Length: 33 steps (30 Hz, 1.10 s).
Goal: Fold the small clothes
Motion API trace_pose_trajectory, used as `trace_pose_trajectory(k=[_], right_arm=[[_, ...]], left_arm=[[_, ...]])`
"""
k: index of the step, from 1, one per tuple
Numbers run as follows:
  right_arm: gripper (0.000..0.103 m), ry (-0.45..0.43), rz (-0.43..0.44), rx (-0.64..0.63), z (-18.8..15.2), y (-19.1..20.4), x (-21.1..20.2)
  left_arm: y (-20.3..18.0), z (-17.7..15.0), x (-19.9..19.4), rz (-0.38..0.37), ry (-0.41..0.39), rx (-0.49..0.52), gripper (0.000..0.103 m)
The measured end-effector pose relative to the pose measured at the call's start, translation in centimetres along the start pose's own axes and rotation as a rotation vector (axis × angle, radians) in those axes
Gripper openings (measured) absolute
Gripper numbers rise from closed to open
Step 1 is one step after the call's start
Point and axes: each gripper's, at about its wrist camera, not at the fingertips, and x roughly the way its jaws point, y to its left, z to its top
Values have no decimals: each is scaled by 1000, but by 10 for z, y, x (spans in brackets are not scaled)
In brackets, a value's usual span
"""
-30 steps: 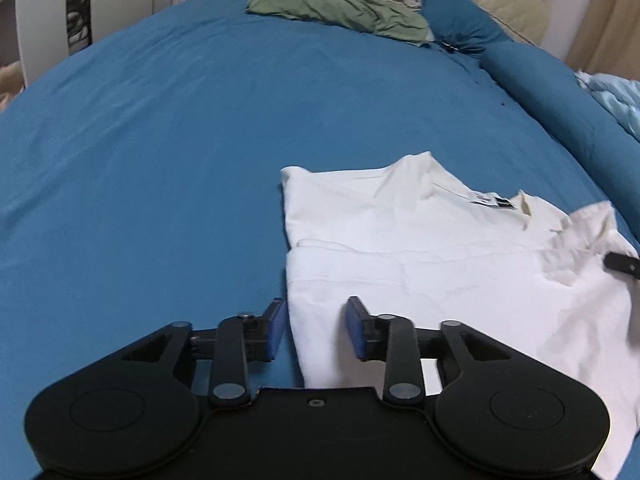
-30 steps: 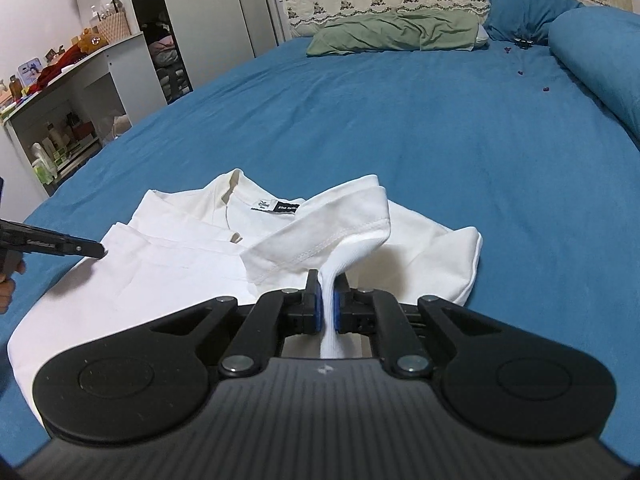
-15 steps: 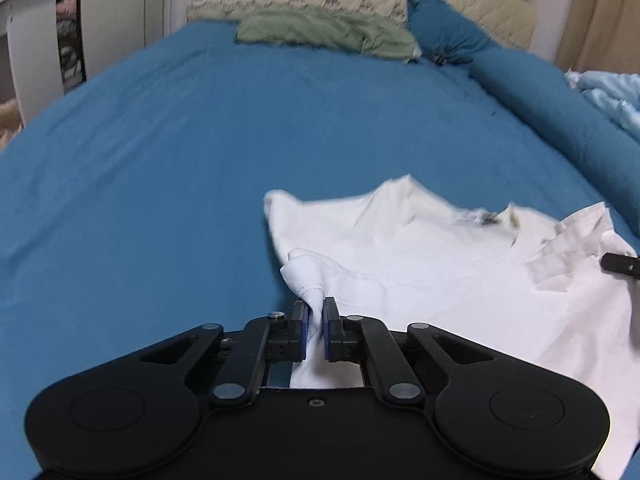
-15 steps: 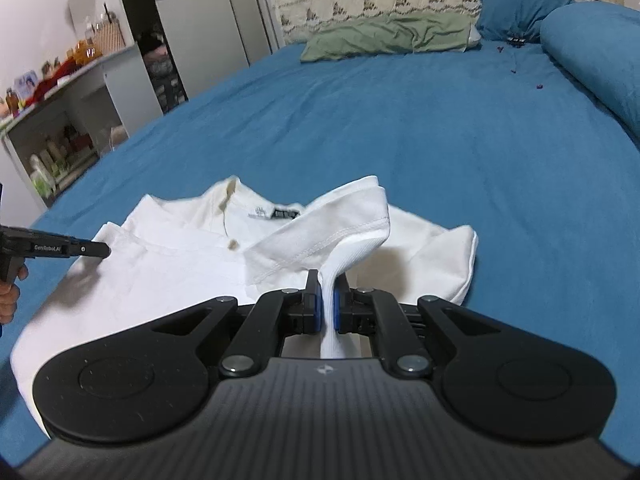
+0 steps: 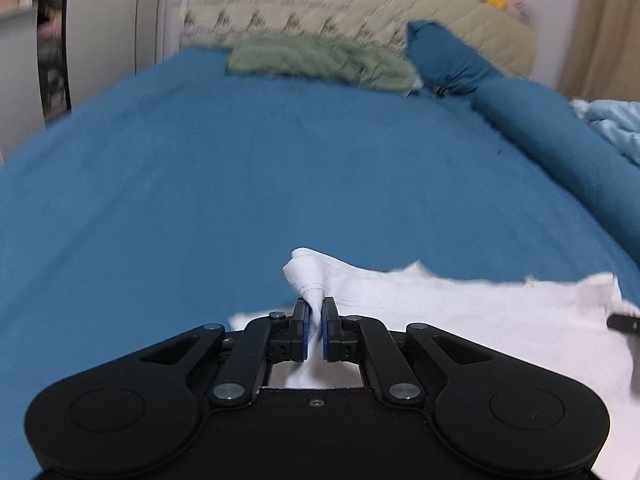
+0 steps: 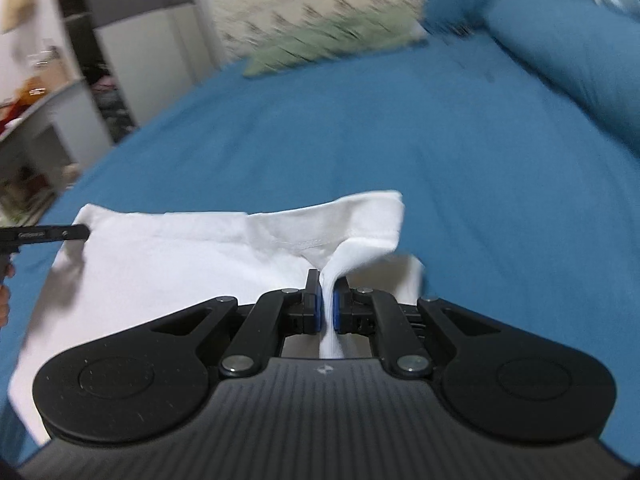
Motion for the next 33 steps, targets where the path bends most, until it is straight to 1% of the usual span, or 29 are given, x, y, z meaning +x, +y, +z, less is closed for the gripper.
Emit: trace_pose_trajectory(k=[1, 3, 4, 5, 6, 7, 8, 9, 10, 11, 12, 13, 14, 15, 16, 17, 18, 19, 20, 21, 24, 25, 26, 28, 29, 30, 31, 32, 33], right_arm=[[21, 31, -8, 21, -3, -5, 10], [24, 37, -7, 8, -9, -7, 17], [34, 33, -10, -4, -10, -7, 17], [42, 24, -13, -6, -10, -8, 14], [61, 9, -15, -3, -10, -10, 8], [68, -19, -10, -9, -11, -11, -2], [69, -67, -4, -34, -13, -8, -16], [71, -112, 13, -60, -17, -6, -30], [75, -155, 48, -79, -20, -1, -43], [79, -181, 94, -83, -22, 4, -52], [84, -190, 141, -84, -25, 9, -55], [84, -181, 171, -89, -28, 15, -51], [84, -164, 175, -106, -31, 21, -44], [84, -138, 151, -127, -34, 25, -32], [82, -103, 93, -139, -38, 25, -16], [81, -73, 45, -126, -40, 21, -4], [79, -43, 26, -84, -44, 12, 7], [78, -30, 39, -31, -47, 2, 14], [78, -39, 52, 2, -50, -4, 16], [78, -40, 50, -3, -50, -3, 15], [79, -11, 12, -89, -44, 12, 12], [79, -4, 7, -101, -39, 16, 5], [80, -15, 17, -97, -34, 18, -7], [82, -51, 46, -92, -30, 22, -39], [84, -53, 20, -87, -26, 27, -57], [89, -45, -6, -79, -25, 30, -78], [93, -29, -21, -70, -27, 33, -100], [96, -24, -44, -52, -33, 37, -121], [103, -22, -67, -24, -41, 40, -141]], left_arm=[[0, -5, 8, 12, 17, -12, 7], [2, -13, 13, 37, 27, -22, 16], [3, -15, 8, 43, 21, -23, 17], [3, -15, 0, 48, 6, -17, 23], [3, -14, -13, 52, -24, -4, 29], [-1, -13, -27, 58, -53, 19, 31], [-4, -13, -42, 63, -79, 40, 39], [-8, -12, -56, 54, -90, 56, 46], [-12, -14, -68, 20, -86, 63, 48], [-16, -18, -75, -21, -80, 61, 49], [-20, -24, -78, -57, -62, 60, 49], [-25, -32, -77, -80, -30, 58, 49], [-29, -40, -72, -93, 2, 62, 49], [-33, -50, -65, -91, 31, 74, 49], [-35, -61, -56, -70, 61, 84, 49], [-35, -71, -47, -54, 93, 85, 48], [-33, -79, -42, -55, 100, 79, 48], [-28, -86, -44, -61, 74, 76, 48], [-28, -87, -44, -59, 63, 77, 48], [-29, -86, -45, -54, 64, 80, 48], [-33, -76, -47, -30, 80, 81, 48], [-34, -71, -56, -8, 72, 82, 48], [-37, -73, -72, -2, 49, 87, 49], [-46, -67, -100, 5, -3, 119, 60], [-51, -66, -113, 24, -18, 135, 69], [-57, -66, -127, 41, -31, 148, 77], [-64, -68, -140, 38, -41, 153, 79], [-70, -72, -150, 28, -43, 149, 84], [-77, -77, -157, 15, -39, 140, 86]])
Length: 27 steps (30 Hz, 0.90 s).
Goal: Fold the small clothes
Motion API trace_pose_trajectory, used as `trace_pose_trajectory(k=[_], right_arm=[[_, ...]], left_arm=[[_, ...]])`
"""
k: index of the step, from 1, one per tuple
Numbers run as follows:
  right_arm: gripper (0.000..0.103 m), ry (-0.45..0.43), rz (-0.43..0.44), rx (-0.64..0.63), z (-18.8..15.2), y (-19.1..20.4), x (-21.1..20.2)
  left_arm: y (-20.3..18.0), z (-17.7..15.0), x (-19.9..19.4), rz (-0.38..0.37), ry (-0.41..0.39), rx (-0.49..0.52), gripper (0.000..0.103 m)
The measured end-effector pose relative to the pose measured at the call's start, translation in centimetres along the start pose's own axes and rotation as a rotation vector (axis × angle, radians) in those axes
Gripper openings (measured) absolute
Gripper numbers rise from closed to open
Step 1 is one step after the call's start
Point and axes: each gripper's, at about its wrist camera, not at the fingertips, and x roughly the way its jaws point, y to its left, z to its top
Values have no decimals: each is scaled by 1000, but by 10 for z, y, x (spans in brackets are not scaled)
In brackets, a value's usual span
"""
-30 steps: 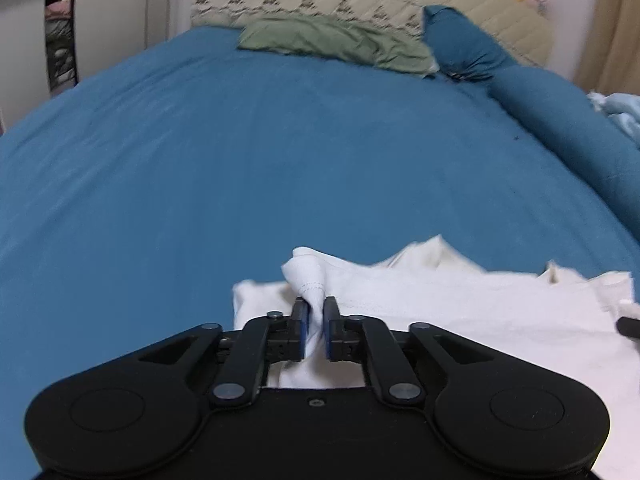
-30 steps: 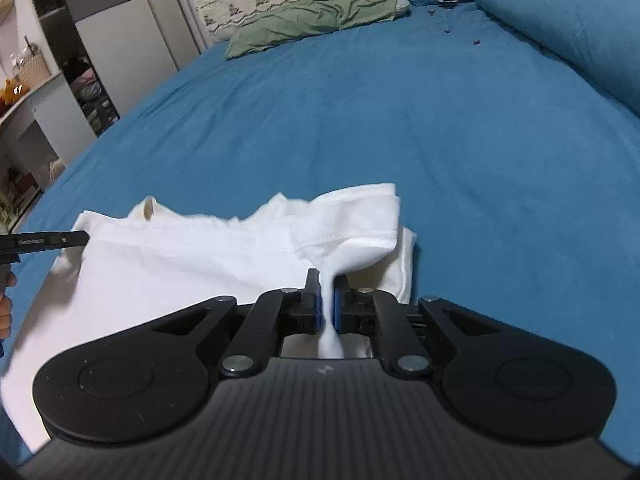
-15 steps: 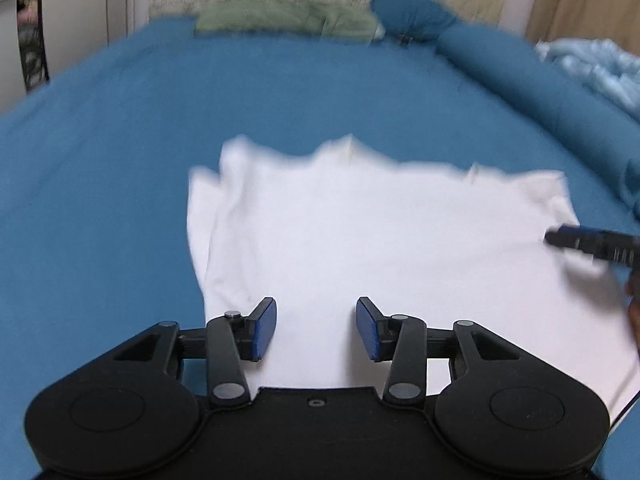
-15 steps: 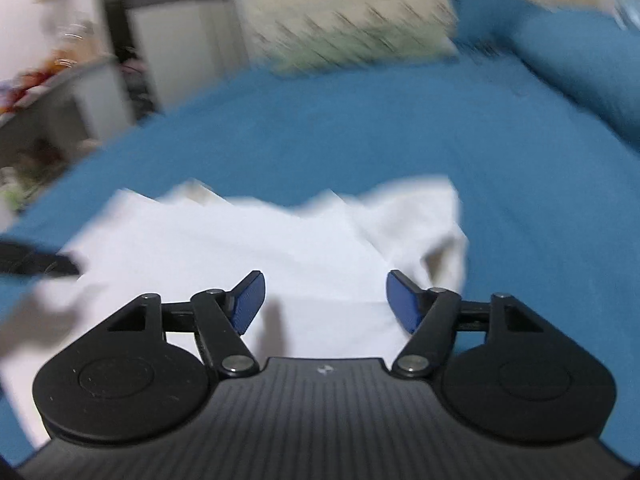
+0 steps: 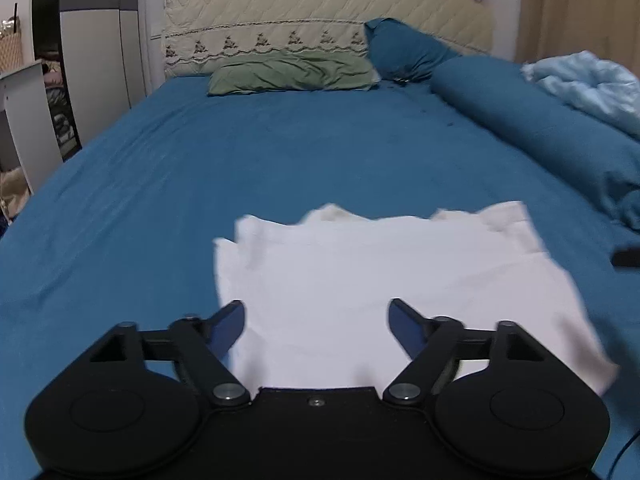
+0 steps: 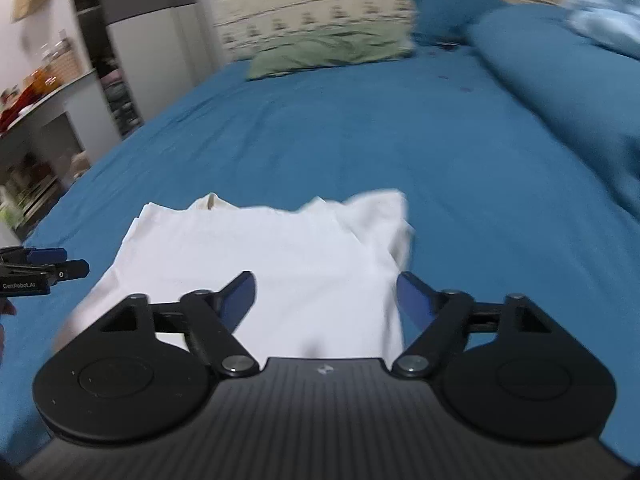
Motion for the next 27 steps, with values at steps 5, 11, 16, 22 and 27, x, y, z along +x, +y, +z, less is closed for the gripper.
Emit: trace_pose_trajectory(k=[5, 11, 16, 22, 27], right_arm=[[103, 67, -73, 186, -75, 7, -59], [102, 10, -77, 496, -162, -3, -39], [98, -146, -77, 604, -163, -5, -9], [75, -207, -130, 651, -156, -2, 20], [38, -169, -137, 664, -140, -4, 19]], left_arm=[[-49, -28, -4, -33, 50, 12, 86], [-76, -51, 19, -42, 105, -4, 86], [-70, -44, 39, -27, 120, -29, 86], [-62, -38, 67, 0, 150, -45, 86], [-66, -47, 92, 22, 201, 8, 89]])
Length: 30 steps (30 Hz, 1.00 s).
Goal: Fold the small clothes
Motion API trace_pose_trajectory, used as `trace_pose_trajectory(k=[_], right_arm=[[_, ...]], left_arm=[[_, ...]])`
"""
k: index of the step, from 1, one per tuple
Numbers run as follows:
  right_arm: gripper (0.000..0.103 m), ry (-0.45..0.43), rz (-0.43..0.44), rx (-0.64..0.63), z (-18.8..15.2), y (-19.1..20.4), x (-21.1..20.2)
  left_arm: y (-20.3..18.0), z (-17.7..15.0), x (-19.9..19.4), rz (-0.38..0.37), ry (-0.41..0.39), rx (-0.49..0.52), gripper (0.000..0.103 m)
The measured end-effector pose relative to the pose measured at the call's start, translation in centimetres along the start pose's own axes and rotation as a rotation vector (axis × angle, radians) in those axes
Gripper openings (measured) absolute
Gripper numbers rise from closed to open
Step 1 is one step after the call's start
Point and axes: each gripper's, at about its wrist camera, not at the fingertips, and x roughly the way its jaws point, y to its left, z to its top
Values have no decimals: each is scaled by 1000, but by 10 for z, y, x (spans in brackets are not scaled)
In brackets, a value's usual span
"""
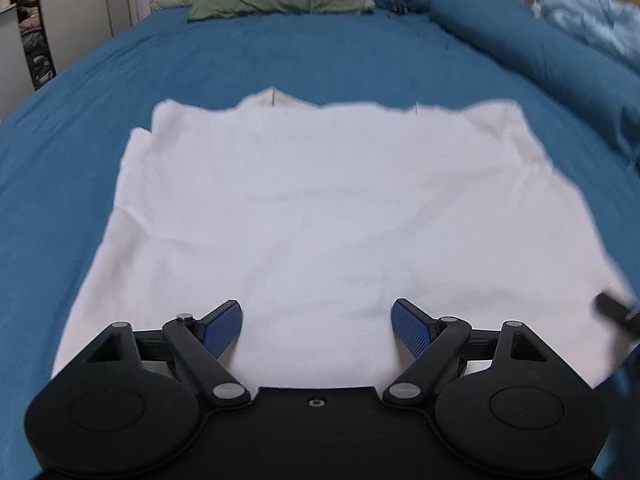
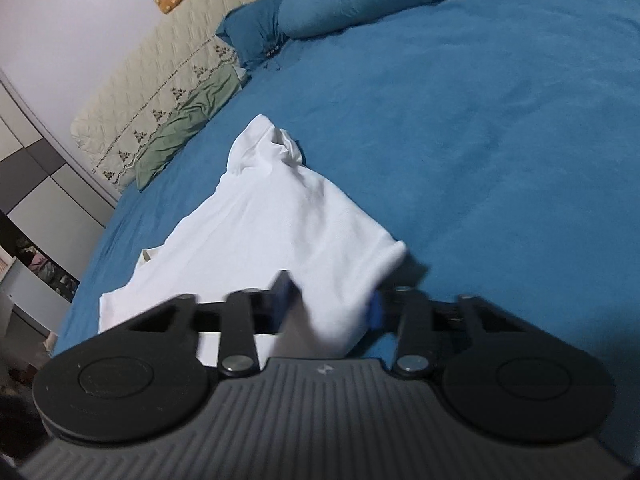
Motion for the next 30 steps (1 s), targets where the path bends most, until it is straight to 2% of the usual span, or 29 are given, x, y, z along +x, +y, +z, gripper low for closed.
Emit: trace_pose_trajectory(k=[2, 5, 6, 9, 11, 13, 15, 18, 20, 22, 24, 26, 27, 29, 30], right_arm=[[33, 1, -2, -38, 9, 10, -5], [32, -29, 52, -141, 20, 42, -18], [30, -41, 85, -190, 24, 59, -23], [29, -51, 232, -376, 28, 119, -31], [29, -34, 359, -558, 17, 163, -35], [28, 36, 497, -760, -9, 202, -32], [28, 159, 581, -937, -47, 232, -16], [27, 293, 602, -1120, -107, 251, 12], [27, 369, 588, -1184, -139, 255, 29], [29, 369, 563, -1229, -155, 255, 36], [35, 366, 575, -1230, -155, 253, 35], [54, 365, 601, -1238, -145, 254, 33], [68, 344, 609, -1238, -140, 250, 24], [80, 244, 633, -1203, -119, 236, -2], [90, 199, 628, -1170, -111, 224, -15]], left_arm=[[-4, -3, 5, 18, -5, 51, 91], [4, 2, 1, -10, 19, 27, 89], [11, 3, -4, -19, 22, 17, 85], [41, -2, -33, 6, -19, -9, 86], [66, -10, -56, 32, -48, -24, 85], [93, -24, -79, 69, -74, -34, 86], [120, -43, -98, 113, -80, -47, 87], [149, -70, -113, 140, -62, -73, 87], [162, -84, -118, 153, -53, -85, 87], [171, -93, -122, 157, -49, -97, 87], [177, -98, -125, 141, -54, -119, 87], [180, -97, -128, 129, -62, -139, 87], [183, -97, -130, 124, -71, -151, 87], [183, -93, -136, 103, -99, -175, 87], [181, -89, -139, 88, -113, -185, 87]])
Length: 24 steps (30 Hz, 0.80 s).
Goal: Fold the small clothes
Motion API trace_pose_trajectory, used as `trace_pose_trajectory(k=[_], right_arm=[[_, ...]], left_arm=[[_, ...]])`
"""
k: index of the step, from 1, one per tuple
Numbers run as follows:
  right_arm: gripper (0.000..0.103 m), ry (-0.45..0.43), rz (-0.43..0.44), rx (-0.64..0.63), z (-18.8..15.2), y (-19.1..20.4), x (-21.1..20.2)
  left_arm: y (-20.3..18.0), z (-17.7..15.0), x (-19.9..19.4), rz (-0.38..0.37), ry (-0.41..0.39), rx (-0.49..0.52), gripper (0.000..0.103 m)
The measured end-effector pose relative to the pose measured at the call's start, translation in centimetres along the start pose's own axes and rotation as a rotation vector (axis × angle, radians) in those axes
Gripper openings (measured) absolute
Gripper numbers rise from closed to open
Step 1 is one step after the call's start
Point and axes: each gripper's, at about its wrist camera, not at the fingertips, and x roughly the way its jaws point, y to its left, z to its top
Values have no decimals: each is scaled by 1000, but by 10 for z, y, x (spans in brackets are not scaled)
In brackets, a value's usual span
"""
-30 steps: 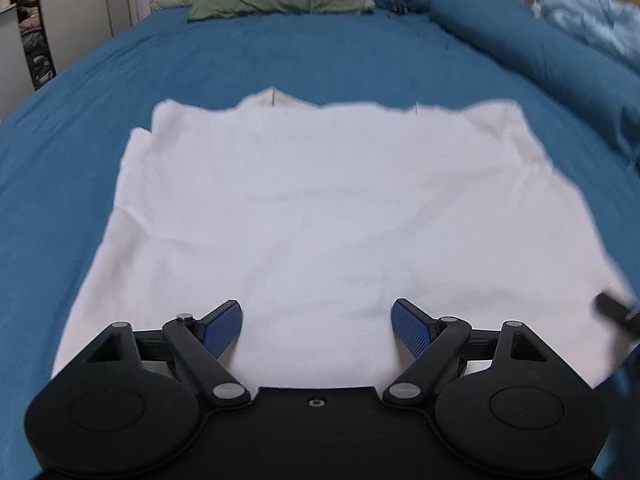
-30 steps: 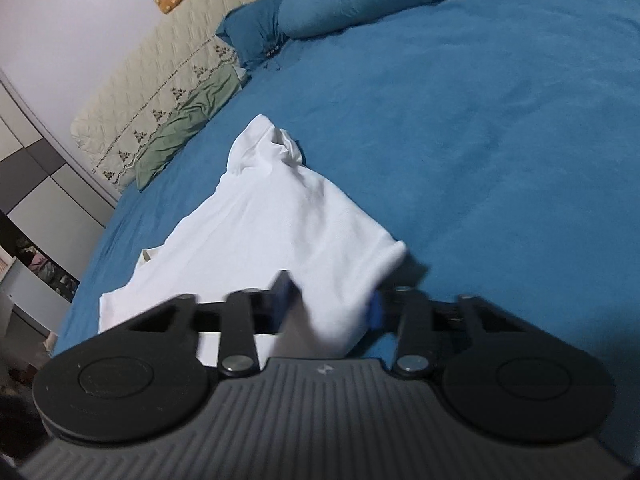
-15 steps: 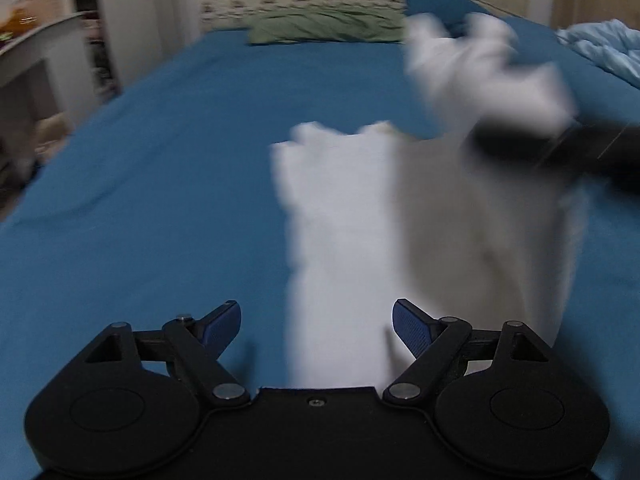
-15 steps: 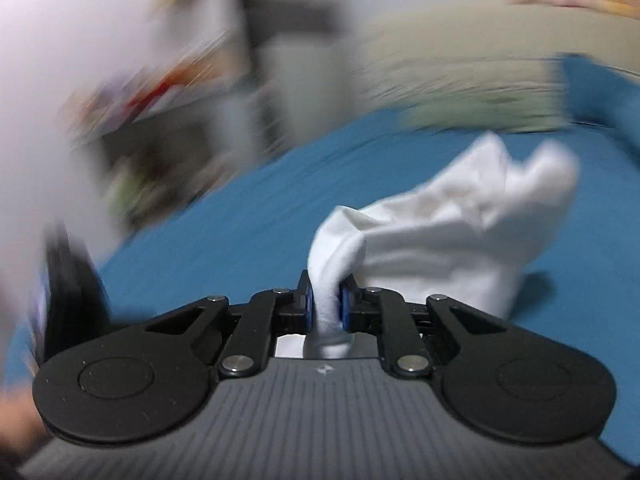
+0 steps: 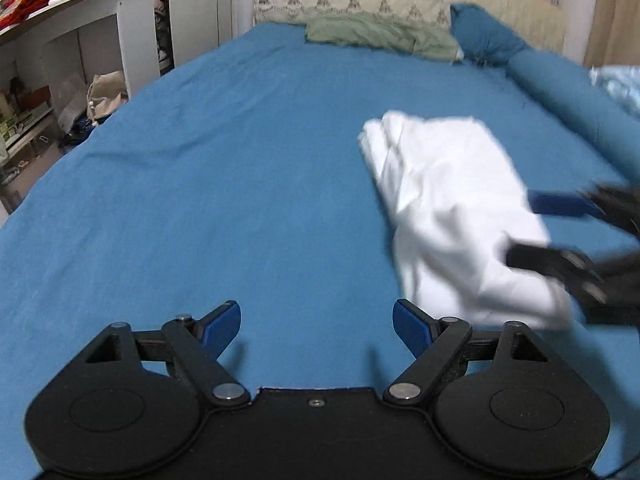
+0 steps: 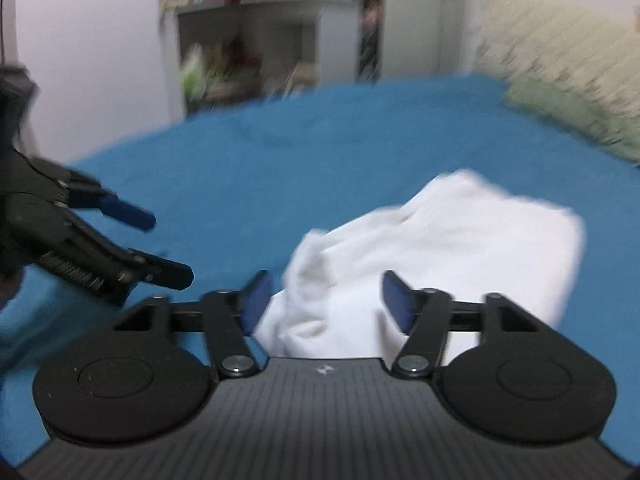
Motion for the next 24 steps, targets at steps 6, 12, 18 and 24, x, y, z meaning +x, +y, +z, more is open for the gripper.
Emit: trace_pose_trajectory(k=[6, 12, 18, 24], right_arm=[[91, 19, -286, 81, -68, -1, -46], [86, 47, -387, 234, -103, 2, -32], [82, 44, -407, 321, -98, -3, -8], [81, 52, -416, 316, -98, -4, -7]], left_arm=[[-28, 24, 3, -85, -42, -32, 87], [-53, 38, 27, -105, -31, -34, 87], [-51, 39, 43, -100, -12, -76, 87], [-51, 38, 47, -101, -9, -82, 87]])
